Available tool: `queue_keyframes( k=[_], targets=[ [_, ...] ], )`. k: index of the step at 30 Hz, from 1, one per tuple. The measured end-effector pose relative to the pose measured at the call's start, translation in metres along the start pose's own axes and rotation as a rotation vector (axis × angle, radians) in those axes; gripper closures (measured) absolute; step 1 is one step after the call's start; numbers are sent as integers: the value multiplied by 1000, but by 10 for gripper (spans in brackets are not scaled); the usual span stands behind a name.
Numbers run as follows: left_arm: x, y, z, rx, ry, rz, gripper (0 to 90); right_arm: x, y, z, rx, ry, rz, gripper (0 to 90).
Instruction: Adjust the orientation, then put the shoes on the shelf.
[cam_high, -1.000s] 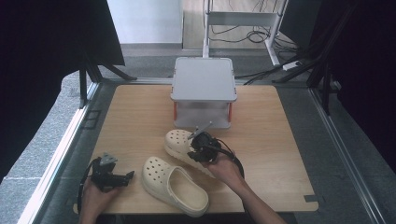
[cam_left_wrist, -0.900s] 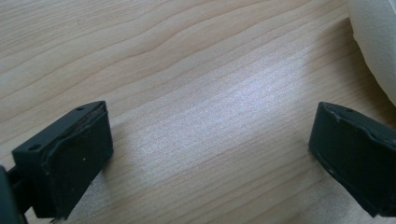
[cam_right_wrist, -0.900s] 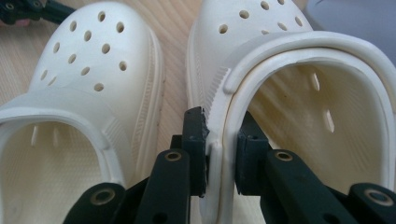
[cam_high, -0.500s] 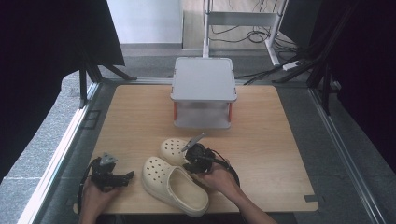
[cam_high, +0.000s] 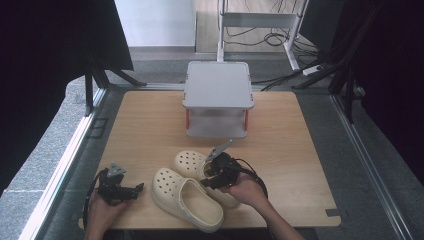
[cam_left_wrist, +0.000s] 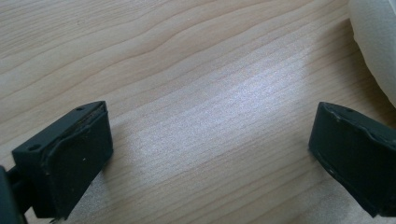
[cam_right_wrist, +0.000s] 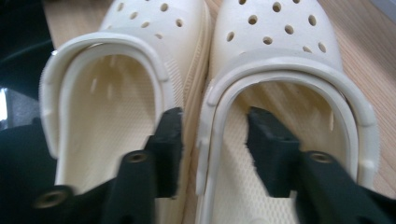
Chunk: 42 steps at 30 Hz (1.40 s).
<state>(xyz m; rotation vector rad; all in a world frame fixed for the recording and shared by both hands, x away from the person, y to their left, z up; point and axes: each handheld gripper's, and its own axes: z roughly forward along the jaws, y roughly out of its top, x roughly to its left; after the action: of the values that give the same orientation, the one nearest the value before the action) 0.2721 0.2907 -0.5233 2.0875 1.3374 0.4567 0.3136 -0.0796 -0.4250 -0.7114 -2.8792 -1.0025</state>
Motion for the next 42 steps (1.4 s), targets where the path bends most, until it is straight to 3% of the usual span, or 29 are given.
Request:
queue_keyframes(
  k=[6,14,19,24,27,30,31,36,42],
  targets=[
    [0,0,0,2,0,2,0,7,-2,5,20,27,-25,226],
    [0,0,0,1,-1,1,0,13,2,29,80,23,-59,180],
    [0,0,0,1,-1,1,0,18,6,42,96,14,-70,245],
    [0,0,0,1,0,0,0,22,12,51,114,-37,-69,370],
    [0,0,0,0,0,-1,0,23,16,55,145,-86,-66,495],
    [-1,1,1,-3,1,-4,0,22,17,55,158,-89,-59,540],
    [-1,1,1,-1,1,-1,0,21,18,54,156,-82,-44,630],
    [-1,1,1,-3,1,-2,0,18,17,53,151,-81,-2,647],
    [-1,1,1,-3,1,-2,0,18,17,49,158,-74,16,651]
  ],
)
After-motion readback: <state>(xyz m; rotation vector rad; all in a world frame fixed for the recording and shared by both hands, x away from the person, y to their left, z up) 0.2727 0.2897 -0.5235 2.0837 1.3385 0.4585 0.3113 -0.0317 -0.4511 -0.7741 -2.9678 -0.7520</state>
